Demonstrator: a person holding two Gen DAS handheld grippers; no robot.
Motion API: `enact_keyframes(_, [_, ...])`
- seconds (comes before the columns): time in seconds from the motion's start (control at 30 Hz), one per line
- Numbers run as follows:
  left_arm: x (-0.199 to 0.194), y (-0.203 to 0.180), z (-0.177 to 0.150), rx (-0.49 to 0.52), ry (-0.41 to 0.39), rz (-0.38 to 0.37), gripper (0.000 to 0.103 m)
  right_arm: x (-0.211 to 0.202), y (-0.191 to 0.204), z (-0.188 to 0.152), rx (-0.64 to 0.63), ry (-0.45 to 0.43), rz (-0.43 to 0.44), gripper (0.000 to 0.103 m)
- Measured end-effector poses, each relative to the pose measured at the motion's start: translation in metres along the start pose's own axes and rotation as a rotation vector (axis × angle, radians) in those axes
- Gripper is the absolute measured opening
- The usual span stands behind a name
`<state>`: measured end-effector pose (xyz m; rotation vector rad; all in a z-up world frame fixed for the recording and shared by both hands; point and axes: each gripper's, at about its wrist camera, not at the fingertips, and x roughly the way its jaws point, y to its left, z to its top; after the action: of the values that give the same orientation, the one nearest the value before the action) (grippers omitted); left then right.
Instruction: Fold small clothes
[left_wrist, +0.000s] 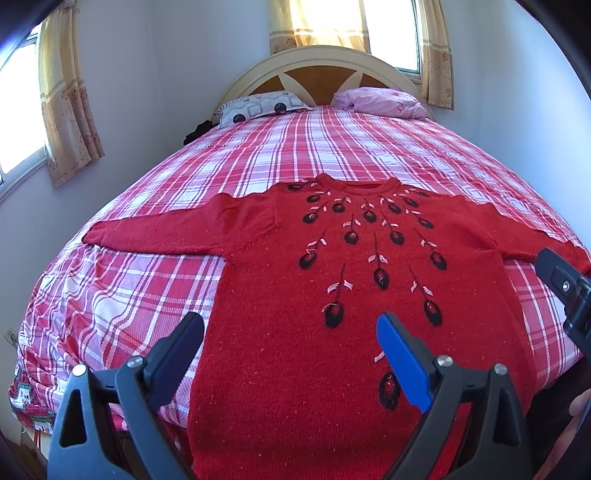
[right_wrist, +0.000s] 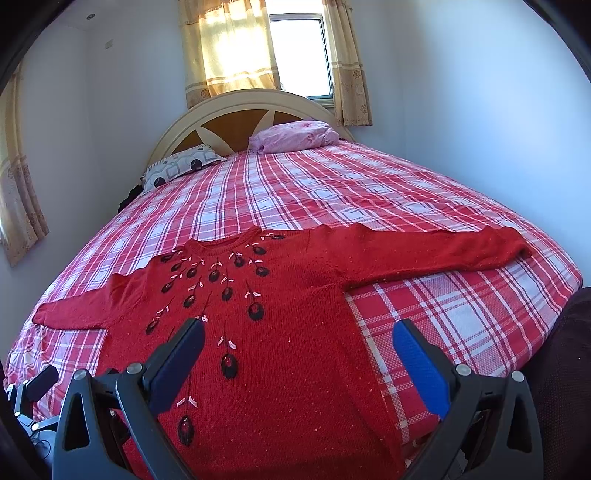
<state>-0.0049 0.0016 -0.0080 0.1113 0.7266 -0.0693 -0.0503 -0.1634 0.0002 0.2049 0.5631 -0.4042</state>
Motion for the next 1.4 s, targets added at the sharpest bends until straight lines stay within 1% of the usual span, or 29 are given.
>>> enact_keyframes(1.4, [0.005, 0.001, -0.002, -0.012, 0.020, 0.003, 0.097, 0.010, -0.003, -0.004, 0.019, 0.033, -0.005, 0.102])
